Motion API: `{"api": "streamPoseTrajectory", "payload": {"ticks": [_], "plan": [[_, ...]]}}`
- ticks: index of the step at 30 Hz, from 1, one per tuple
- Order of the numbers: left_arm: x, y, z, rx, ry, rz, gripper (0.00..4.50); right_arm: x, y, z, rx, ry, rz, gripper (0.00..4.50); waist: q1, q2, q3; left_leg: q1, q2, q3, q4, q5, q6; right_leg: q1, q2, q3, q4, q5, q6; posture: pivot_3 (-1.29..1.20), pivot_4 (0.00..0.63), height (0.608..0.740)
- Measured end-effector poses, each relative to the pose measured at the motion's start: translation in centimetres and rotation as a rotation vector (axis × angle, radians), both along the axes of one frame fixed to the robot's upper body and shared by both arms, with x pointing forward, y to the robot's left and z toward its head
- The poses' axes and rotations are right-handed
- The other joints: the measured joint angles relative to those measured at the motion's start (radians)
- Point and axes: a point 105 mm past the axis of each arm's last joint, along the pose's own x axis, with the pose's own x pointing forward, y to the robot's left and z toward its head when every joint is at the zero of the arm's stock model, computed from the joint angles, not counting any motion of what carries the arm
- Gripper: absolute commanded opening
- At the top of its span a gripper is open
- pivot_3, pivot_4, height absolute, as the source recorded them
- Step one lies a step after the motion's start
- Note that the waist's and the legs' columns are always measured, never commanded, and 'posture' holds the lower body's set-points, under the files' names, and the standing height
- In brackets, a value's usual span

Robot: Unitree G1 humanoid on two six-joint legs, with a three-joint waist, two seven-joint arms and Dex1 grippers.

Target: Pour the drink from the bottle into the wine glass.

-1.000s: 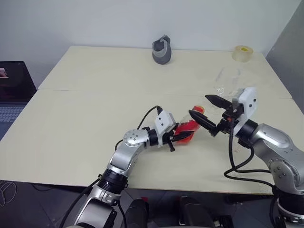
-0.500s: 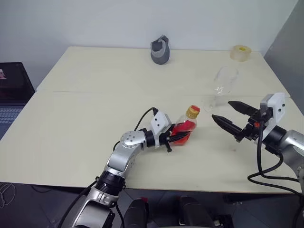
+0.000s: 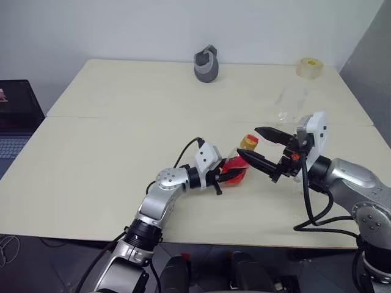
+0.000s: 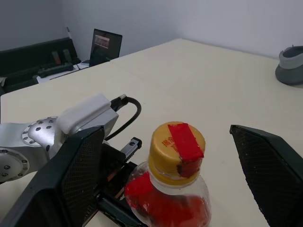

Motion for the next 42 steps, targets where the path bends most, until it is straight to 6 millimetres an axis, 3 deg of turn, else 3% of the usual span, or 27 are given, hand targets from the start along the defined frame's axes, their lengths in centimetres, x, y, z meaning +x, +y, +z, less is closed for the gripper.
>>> {"api": "streamPoseTrajectory", "payload": {"ticks": [4, 14, 19, 24, 28, 31, 34, 37, 42], "plan": [[0.0, 0.0, 0.1, -0.001, -0.005, 0.000, 1.01, 0.3, 0.1, -0.1, 0.015, 0.009, 0.001, 4.50, 0.000, 0.000, 0.000, 0.000, 0.000, 0.000, 0.000, 0.000, 0.000, 0.000, 0.000, 0.000, 0.000, 0.000, 0.000, 0.00, 0.150, 0.740], [0.1, 0.0, 0.1, 0.000, -0.005, 0.006, 1.01, 0.6, 0.3, -0.2, 0.006, -0.007, 0.000, 1.22, 0.000, 0.000, 0.000, 0.000, 0.000, -0.001, 0.000, 0.000, 0.000, 0.000, 0.000, 0.000, 0.000, 0.000, 0.000, 0.00, 0.150, 0.740], [0.1, 0.0, 0.1, -0.001, -0.005, 0.009, 1.01, 0.5, 0.1, 0.0, -0.035, -0.045, 0.006, 1.22, 0.000, 0.000, 0.000, 0.000, 0.000, 0.000, 0.000, 0.000, 0.000, 0.000, 0.000, -0.001, 0.000, 0.000, 0.000, 0.00, 0.150, 0.740], [0.2, 0.1, 0.1, 0.001, -0.005, 0.014, 1.00, 0.2, -0.1, 1.4, -0.147, -0.242, -0.007, 1.22, 0.000, 0.000, 0.000, 0.000, 0.001, 0.000, 0.000, 0.000, 0.000, 0.000, 0.000, -0.001, 0.000, 0.000, 0.000, 0.00, 0.150, 0.740], [0.1, 0.0, 0.1, -0.002, -0.004, 0.013, 1.00, -0.1, 0.4, 1.6, -0.029, -0.181, 0.023, 1.22, 0.000, 0.000, 0.000, 0.000, 0.001, -0.001, 0.000, 0.000, 0.000, 0.000, 0.000, 0.000, 0.000, 0.000, 0.000, 0.00, 0.150, 0.740], [0.1, 0.0, 0.1, -0.004, -0.004, 0.013, 1.00, 0.0, -1.0, 1.6, 0.039, -0.114, -0.031, 1.21, 0.000, 0.000, 0.000, 0.000, 0.000, -0.001, 0.000, 0.000, 0.000, 0.000, -0.001, 0.000, 0.000, 0.000, 0.000, 0.00, 0.150, 0.740], [0.2, 0.1, 0.2, -0.016, 0.005, 0.015, 1.00, 0.2, -3.8, 0.0, 0.016, -0.050, -0.149, 1.21, 0.007, 0.000, 0.000, -0.001, -0.001, -0.001, 0.000, 0.000, 0.000, 0.000, -0.001, -0.001, 0.000, 0.000, 0.000, 0.00, 0.150, 0.740], [0.3, 0.9, 0.8, -0.059, 0.027, 0.029, 1.00, 0.1, -7.2, -3.6, -0.045, 0.050, -0.294, 1.21, 0.009, 0.000, 0.000, 0.000, 0.000, 0.000, 0.000, 0.000, 0.000, 0.000, -0.001, 0.000, 0.000, 0.000, 0.000, 0.00, 0.150, 0.740], [-0.4, 1.1, 1.0, -0.055, 0.034, -0.007, 1.00, -0.3, -9.7, -7.5, -0.111, 0.102, -0.431, 1.21, -0.002, 0.001, 0.000, 0.002, 0.001, 0.001, -0.001, 0.000, 0.000, 0.000, 0.001, 0.001, 0.001, -0.002, 0.003, 0.00, 0.150, 0.740]]}}
